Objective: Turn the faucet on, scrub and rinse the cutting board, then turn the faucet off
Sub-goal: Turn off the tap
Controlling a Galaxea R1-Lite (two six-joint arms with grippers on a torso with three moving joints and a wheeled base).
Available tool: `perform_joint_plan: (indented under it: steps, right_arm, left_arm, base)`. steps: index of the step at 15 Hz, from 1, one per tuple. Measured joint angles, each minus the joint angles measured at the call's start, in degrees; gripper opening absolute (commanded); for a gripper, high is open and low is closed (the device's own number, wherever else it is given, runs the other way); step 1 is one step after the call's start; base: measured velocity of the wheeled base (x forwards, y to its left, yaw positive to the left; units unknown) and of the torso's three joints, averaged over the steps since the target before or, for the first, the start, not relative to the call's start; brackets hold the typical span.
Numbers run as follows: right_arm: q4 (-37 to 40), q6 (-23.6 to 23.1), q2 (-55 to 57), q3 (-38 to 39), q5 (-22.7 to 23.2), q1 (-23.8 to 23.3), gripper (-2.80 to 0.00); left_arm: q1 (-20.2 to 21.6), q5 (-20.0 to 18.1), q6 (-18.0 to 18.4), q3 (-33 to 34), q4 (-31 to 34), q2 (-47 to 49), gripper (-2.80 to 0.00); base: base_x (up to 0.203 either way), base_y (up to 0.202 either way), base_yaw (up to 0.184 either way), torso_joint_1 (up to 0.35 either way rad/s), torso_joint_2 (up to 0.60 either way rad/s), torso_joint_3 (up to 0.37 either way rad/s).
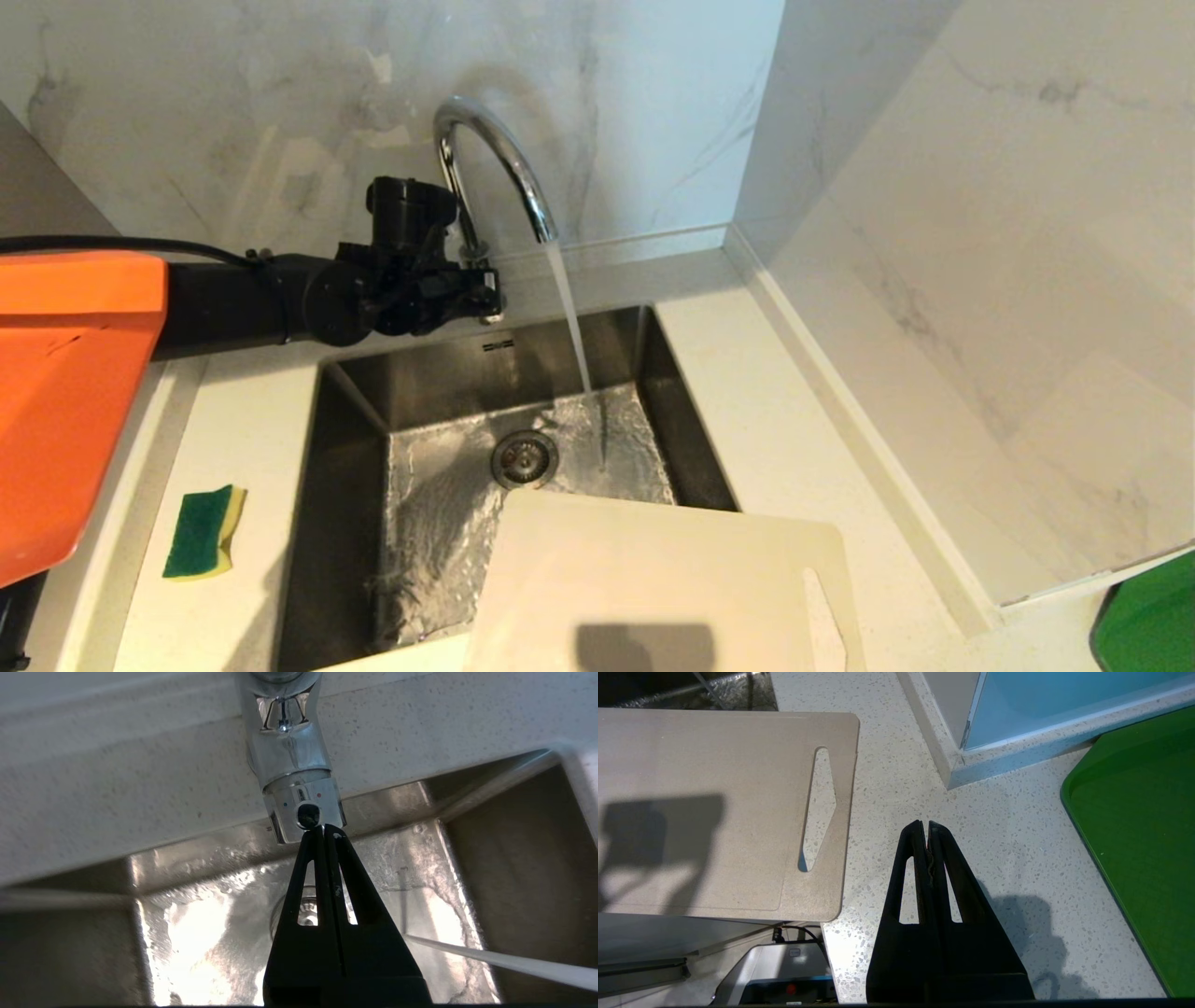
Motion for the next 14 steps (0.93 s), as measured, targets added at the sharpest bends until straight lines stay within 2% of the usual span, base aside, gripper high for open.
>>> perform_joint_plan:
  steps: [4, 7, 14]
  right_arm:
    - [0.0, 0.0, 0.0, 0.0, 0.0, 0.0, -2.80]
    - [0.0, 0.0, 0.0, 0.0, 0.0, 0.0, -2.80]
    - [0.0, 0.0, 0.0, 0.0, 0.0, 0.0, -2.80]
  left_arm:
    - [0.1, 1.3, 3.5, 0.0, -3.9, 0.4, -2.80]
    - [0.2, 3.7, 6.2, 0.0, -4.6, 0.5, -2.80]
    - [0.2, 3.9, 6.5, 0.0, -4.9, 0.9, -2.80]
  base:
    - [0.000, 0.000, 0.000, 0.000, 0.00, 0.000]
    - [0.000, 0.000, 0.000, 0.000, 0.00, 0.000]
    - [0.000, 0.000, 0.000, 0.000, 0.00, 0.000]
